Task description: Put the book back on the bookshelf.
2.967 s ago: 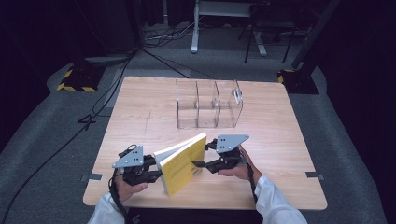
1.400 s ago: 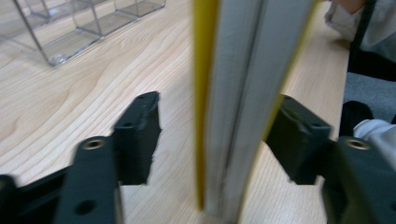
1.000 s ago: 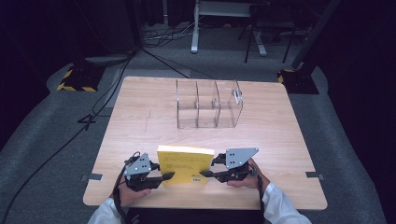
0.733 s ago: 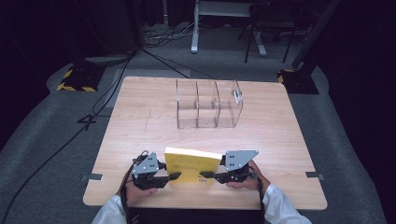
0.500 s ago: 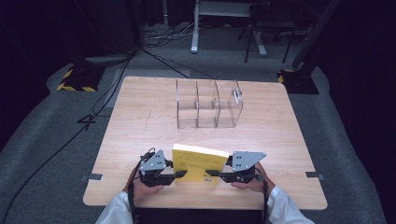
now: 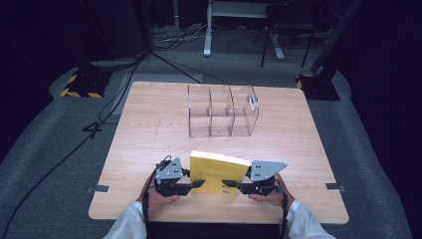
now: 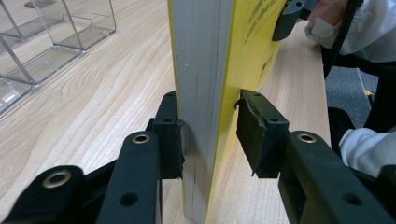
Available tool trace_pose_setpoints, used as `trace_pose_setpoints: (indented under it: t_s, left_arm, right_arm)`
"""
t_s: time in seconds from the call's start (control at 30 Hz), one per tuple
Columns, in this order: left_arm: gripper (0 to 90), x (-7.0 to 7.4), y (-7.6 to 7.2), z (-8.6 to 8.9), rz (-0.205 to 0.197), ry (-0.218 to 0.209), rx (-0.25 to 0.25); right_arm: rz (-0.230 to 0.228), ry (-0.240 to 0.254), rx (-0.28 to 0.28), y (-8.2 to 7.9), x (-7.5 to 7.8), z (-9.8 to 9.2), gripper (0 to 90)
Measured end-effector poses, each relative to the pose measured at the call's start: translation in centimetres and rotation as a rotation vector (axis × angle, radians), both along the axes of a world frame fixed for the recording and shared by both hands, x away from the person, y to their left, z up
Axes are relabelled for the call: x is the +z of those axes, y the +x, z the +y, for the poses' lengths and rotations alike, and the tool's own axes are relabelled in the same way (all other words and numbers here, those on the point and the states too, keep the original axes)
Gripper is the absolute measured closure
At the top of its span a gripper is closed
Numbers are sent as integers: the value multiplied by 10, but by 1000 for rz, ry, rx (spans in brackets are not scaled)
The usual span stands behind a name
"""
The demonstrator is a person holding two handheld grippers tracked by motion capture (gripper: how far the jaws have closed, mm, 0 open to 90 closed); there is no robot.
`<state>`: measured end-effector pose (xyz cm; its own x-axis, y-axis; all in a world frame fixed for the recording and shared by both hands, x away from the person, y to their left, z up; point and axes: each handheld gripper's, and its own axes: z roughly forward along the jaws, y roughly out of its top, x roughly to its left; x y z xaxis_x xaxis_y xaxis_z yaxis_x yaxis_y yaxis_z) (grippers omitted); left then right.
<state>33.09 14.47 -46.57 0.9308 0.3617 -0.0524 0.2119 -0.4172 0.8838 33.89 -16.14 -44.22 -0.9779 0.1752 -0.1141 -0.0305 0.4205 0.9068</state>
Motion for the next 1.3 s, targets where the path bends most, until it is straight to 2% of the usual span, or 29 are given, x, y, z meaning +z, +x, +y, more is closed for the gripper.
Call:
trace_pose_setpoints:
  t_s: [0.27,0.4,0.53,0.73,0.87,1.03,1.17,1.3]
  left_arm:
    - [607,0,5,-3,-1,2,3]
    - [604,0,7,-7,4,-11,-1]
    - [593,0,8,-9,1,-5,2]
    - [539,0,9,-13,-9,5,21]
    - [522,0,8,-12,-17,26,38]
    - [457,0,8,-7,-20,48,72]
    - [404,0,6,2,-27,77,112]
    - [338,-2,3,11,-24,127,162]
  right_arm:
    - [-4,-2,-36,0,0,0,719]
    - [-7,-3,-46,-2,0,-2,733]
    - [-4,3,-48,-1,-1,-4,744]
    - [-11,6,-57,-2,-1,-6,760]
    - [-8,5,-60,-1,0,-7,761]
    - [-12,3,-82,1,0,-10,762]
    - [-13,6,-127,4,-1,-20,763]
    - [-18,9,-175,7,-1,-30,763]
